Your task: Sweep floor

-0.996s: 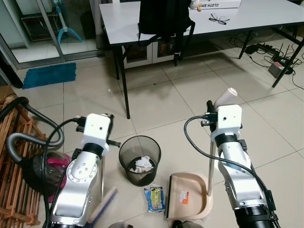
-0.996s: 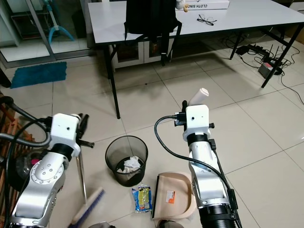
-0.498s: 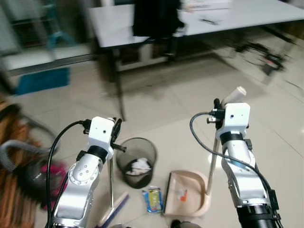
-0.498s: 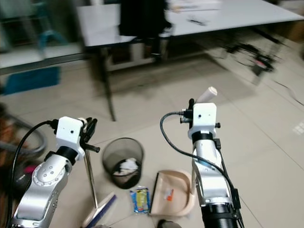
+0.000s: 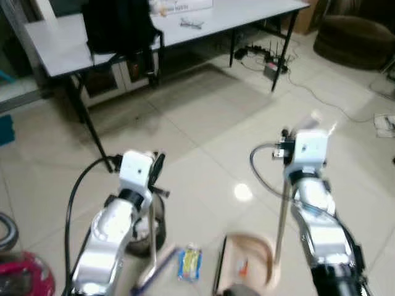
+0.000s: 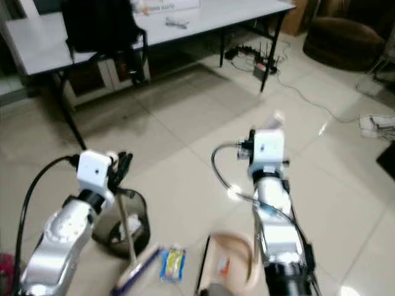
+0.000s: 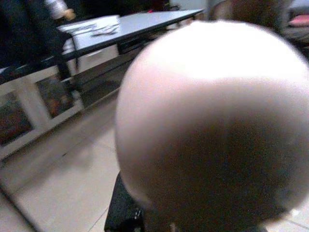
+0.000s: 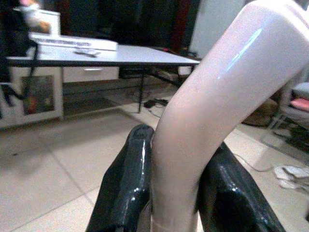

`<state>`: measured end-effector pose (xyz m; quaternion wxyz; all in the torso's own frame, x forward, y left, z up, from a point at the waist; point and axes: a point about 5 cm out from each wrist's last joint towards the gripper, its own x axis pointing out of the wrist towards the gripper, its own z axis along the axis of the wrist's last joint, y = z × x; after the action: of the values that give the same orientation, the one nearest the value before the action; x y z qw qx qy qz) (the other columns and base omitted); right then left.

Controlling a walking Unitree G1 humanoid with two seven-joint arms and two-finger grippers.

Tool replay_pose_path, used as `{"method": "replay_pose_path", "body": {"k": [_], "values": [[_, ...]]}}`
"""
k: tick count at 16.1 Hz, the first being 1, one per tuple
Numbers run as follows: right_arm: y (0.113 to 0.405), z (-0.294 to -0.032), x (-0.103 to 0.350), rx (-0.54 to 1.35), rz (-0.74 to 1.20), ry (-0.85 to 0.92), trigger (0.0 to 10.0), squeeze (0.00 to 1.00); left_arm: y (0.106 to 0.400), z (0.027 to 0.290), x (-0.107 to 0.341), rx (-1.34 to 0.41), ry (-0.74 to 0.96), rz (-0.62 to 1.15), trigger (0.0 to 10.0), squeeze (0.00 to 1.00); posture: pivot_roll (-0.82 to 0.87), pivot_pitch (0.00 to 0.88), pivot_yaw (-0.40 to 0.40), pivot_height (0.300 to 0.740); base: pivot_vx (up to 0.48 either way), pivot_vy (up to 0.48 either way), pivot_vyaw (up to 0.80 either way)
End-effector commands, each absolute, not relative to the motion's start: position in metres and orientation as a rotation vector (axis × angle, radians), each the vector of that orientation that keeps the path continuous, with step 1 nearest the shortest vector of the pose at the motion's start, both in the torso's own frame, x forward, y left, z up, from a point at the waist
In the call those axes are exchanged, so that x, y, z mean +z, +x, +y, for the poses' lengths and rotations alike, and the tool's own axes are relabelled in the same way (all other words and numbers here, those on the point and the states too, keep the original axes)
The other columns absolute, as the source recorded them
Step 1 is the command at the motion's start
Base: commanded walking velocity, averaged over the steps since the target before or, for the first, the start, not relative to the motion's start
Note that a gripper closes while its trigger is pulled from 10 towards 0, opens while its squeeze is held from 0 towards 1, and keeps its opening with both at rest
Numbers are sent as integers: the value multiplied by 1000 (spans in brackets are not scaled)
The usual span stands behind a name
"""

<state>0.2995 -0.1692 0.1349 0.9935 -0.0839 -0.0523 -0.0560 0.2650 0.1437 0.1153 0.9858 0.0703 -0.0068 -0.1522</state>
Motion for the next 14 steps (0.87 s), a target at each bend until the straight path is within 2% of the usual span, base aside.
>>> {"method": "replay_pose_path", "body": {"k": [1, 12, 14], "values": [[300, -170, 147, -124, -151, -172, 10000, 0, 268, 144, 126, -309, 145, -65, 10000, 0, -18, 15, 16, 740, 0, 0, -800], [291, -176, 139, -172, -74, -162, 10000, 0, 282, 155, 145, -215, 176, -159, 10000, 0, -28, 35, 33, 740, 0, 0, -800], [289, -174, 136, -162, -50, -149, 10000, 0, 283, 156, 146, -209, 187, -166, 10000, 0, -28, 36, 36, 740, 0, 296, -800]]}}
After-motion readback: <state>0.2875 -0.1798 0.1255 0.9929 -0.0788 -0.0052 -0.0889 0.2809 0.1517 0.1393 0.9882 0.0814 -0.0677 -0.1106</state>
